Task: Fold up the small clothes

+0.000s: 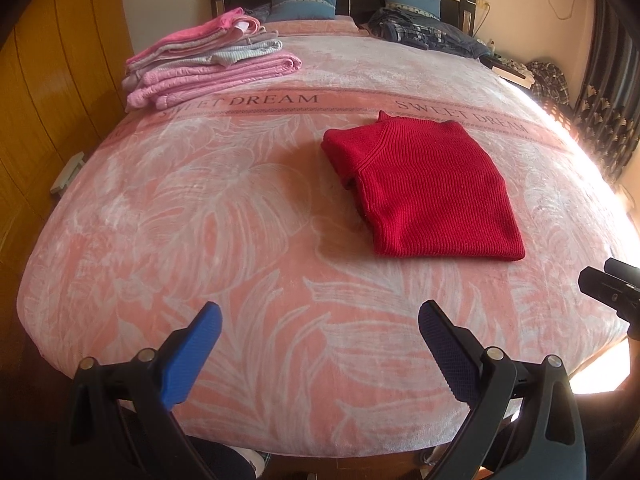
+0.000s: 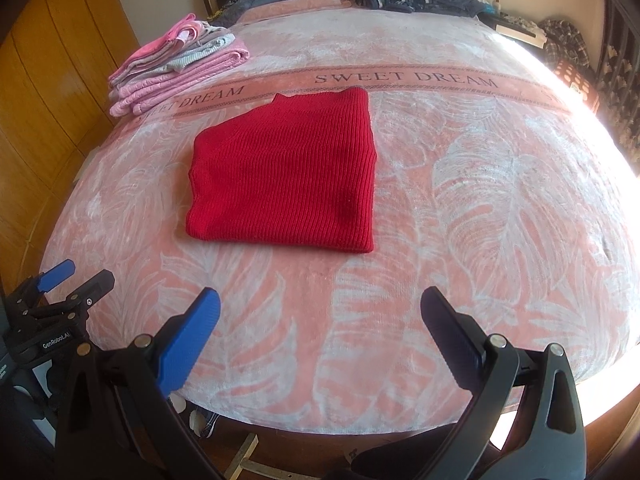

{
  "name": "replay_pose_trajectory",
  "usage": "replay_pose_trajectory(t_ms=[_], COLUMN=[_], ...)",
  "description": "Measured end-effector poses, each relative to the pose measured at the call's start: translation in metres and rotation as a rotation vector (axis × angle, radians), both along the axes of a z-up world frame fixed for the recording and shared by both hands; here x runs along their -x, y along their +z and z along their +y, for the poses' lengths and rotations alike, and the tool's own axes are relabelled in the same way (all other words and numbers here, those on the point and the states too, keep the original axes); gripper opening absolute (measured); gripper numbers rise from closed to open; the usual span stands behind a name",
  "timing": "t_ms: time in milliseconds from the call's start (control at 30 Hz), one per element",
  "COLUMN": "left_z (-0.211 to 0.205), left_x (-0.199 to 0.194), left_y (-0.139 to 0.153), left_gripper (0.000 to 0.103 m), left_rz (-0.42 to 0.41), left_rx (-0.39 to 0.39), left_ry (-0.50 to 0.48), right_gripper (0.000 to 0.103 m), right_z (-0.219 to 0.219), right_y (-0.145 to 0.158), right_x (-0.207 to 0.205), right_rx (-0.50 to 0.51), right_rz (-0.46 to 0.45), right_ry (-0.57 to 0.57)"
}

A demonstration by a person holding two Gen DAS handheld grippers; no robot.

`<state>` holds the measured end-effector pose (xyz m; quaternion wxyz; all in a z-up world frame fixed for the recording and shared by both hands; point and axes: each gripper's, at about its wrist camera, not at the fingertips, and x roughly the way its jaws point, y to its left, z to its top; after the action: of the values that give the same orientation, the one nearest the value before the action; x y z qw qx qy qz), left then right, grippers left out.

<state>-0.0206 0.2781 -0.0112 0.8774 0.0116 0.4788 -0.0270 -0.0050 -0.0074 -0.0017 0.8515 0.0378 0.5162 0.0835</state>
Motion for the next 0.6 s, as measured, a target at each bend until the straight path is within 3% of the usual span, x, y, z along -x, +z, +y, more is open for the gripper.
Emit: replay_pose_trajectory(t_ms=[600], left_z=[-0.001], left_x=[-0.003], left_y=[-0.002], left_gripper=[0.099], left_rz=[0.011], left_rx=[0.000], left_ry=[0.005], right_gripper=[0.100], right_z=[0.003], right_y=[-0.015], right_x=[0.000], right_rx=[0.005], right_rz=[0.046], right_ry=[0.008])
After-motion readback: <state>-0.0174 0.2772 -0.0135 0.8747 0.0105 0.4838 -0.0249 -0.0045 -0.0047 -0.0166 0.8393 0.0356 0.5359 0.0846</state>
